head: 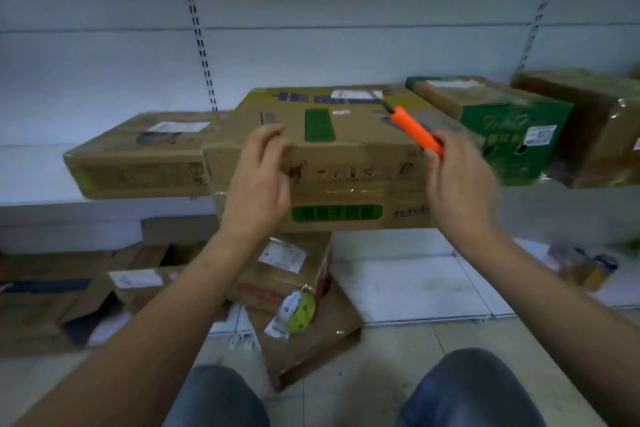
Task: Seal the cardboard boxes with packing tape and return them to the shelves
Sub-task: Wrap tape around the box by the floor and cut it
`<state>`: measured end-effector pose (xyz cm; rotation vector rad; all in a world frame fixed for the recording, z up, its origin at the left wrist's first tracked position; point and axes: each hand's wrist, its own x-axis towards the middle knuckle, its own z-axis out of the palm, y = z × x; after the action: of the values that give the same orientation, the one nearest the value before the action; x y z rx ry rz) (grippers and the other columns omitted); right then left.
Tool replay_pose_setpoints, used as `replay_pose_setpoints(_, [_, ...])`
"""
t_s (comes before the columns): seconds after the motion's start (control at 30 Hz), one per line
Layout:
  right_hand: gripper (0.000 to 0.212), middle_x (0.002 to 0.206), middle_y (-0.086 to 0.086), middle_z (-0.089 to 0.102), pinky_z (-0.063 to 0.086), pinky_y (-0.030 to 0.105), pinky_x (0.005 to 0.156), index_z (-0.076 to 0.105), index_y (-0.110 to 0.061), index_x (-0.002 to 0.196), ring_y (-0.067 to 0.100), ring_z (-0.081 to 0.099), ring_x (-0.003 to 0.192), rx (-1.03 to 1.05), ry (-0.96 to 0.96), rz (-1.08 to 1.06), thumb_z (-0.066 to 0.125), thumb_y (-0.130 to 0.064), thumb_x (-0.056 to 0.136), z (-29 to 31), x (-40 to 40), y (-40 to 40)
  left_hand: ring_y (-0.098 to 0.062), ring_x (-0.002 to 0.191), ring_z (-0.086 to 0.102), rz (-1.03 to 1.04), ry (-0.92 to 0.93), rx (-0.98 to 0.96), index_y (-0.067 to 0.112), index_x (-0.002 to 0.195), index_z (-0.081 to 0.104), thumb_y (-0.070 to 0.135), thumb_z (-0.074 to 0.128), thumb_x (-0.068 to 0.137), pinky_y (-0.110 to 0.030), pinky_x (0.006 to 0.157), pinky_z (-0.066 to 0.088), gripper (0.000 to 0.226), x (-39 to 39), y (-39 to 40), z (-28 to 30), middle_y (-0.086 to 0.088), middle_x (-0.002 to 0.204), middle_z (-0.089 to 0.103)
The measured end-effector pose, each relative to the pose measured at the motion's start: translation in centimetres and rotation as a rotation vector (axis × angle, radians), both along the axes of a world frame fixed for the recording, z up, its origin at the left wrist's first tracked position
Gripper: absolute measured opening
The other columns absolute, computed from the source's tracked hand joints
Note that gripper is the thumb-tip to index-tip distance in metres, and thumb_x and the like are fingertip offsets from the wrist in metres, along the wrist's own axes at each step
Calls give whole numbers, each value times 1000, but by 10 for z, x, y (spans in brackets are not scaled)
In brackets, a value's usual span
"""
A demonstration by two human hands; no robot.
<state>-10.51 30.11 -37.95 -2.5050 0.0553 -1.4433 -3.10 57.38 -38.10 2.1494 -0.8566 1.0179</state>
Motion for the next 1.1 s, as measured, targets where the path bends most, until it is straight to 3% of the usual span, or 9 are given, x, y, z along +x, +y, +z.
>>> replay_pose_setpoints(0.1, [24, 89, 16, 54, 31, 31, 55, 48, -6, 109, 26, 46, 63, -11, 23, 121, 37, -25, 101, -69, -42, 10, -30, 102, 50, 191, 17, -122, 5, 103, 54, -5, 50, 79, -37, 86, 42, 26, -24, 25, -82, -13, 112, 47])
replay_pose_setpoints(0.2, [24, 91, 11, 57, 37, 32, 51, 46, -16, 113, 31, 57, 66, -47, 451, 163, 39, -36, 101, -143, -50, 12, -29, 94, 56, 230, 540, -35, 9, 102, 55, 1, 53, 86, -39, 78, 46, 18, -20, 32, -174, -10, 105, 54])
replay_pose_setpoints(0.3, [43, 98, 8, 58, 40, 35, 51, 52, -14, 116, 31, 59, 72, -89, 759, 122, 30, -47, 99, -210, -25, 20, -35, 112, 59, 287, 1087, 52, 2, 119, 60, 12, 53, 94, -39, 95, 46, 28, 8, 33, -260, -17, 120, 64])
replay_pose_setpoints(0.37, [40, 97, 9, 56, 37, 35, 53, 50, -11, 118, 32, 58, 73, -44, 844, 139, 36, -44, 101, -238, 1, 30, -34, 128, 51, 303, 1270, 89, 0, 135, 53, 25, 54, 94, -38, 111, 35, 48, 28, 30, -304, -18, 135, 58])
replay_pose_setpoints(0.47, [37, 93, 10, 50, 34, 36, 62, 47, -7, 119, 37, 59, 85, 159, 1000, 187, 48, -40, 102, -267, 58, 55, -42, 126, 52, 320, 1331, -34, 0, 136, 49, 55, 60, 77, -50, 106, 44, 82, 41, 15, -327, -25, 136, 54])
replay_pose_setpoints(0.7, [48, 96, 11, 63, 41, 31, 71, 60, -12, 101, 29, 62, 93, 658, 1146, 153, 66, -57, 87, -343, 194, 110, -31, 116, 59, 256, 1305, -351, 8, 143, 19, 41, 74, 80, -47, 99, 48, 90, 75, -44, -364, -14, 129, 58])
replay_pose_setpoints(0.83, [56, 99, 12, 60, 37, 29, 69, 53, -13, 100, 32, 63, 101, 686, 1222, 61, 67, -64, 82, -369, 223, 107, -32, 106, 61, 310, 1375, -330, 7, 146, 15, 35, 62, 92, -43, 91, 50, 77, 82, -52, -383, -12, 118, 64])
replay_pose_setpoints(0.97, [63, 100, 10, 62, 37, 28, 67, 60, -5, 112, 28, 64, 94, 654, 1202, 52, 67, -61, 84, -374, 216, 106, -31, 98, 63, 336, 1437, -160, 15, 143, 38, 42, 55, 98, -36, 82, 50, 55, 73, -37, -394, -13, 113, 67])
replay_pose_setpoints(1.1, [50, 97, 9, 62, 38, 31, 69, 60, -10, 103, 28, 62, 92, 625, 1148, 21, 58, -59, 91, -362, 221, 111, -22, 86, 65, 231, 1423, -13, 21, 132, 54, 44, 51, 100, -30, 78, 52, 39, 85, -25, -389, -6, 108, 67])
